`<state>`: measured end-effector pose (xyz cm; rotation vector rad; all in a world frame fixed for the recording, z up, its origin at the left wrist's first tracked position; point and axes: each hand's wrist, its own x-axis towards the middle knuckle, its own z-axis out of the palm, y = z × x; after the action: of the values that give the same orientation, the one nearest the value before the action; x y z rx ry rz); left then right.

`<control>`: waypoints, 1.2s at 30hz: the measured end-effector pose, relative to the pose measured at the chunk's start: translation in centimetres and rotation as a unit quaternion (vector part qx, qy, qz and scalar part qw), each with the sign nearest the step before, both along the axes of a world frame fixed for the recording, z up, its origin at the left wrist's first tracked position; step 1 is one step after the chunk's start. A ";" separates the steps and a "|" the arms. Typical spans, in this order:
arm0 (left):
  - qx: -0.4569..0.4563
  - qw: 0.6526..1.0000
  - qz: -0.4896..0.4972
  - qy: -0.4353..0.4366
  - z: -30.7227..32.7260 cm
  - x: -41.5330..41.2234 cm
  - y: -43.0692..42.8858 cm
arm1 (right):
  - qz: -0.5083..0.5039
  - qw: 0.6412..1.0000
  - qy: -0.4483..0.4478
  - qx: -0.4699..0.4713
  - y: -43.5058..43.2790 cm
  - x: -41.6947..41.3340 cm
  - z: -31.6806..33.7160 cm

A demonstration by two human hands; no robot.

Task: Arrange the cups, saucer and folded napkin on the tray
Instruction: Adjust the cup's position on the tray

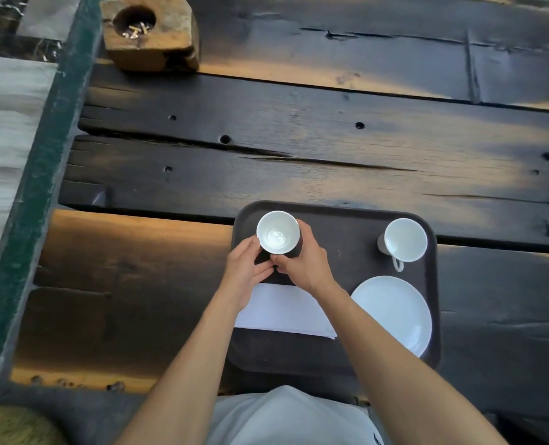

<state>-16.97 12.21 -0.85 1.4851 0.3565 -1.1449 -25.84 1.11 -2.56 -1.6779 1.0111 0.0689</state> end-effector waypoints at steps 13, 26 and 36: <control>0.008 0.999 -0.026 -0.027 -0.1 -2.6 -3.2 | -0.010 1.000 0.017 -0.017 -3.2 -2.5 0.6; 0.024 0.998 -0.037 -0.039 -0.4 -3.1 -3.9 | -0.031 0.999 0.013 -0.015 -3.3 -3.4 0.6; 0.021 0.998 -0.036 -0.039 -0.2 -3.2 -3.9 | -0.050 0.999 0.013 -0.008 -2.9 -3.3 0.6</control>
<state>-20.13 8.26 -1.02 1.5859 0.2770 -1.1380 -29.17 -1.82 -1.96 -1.6429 1.1164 0.0174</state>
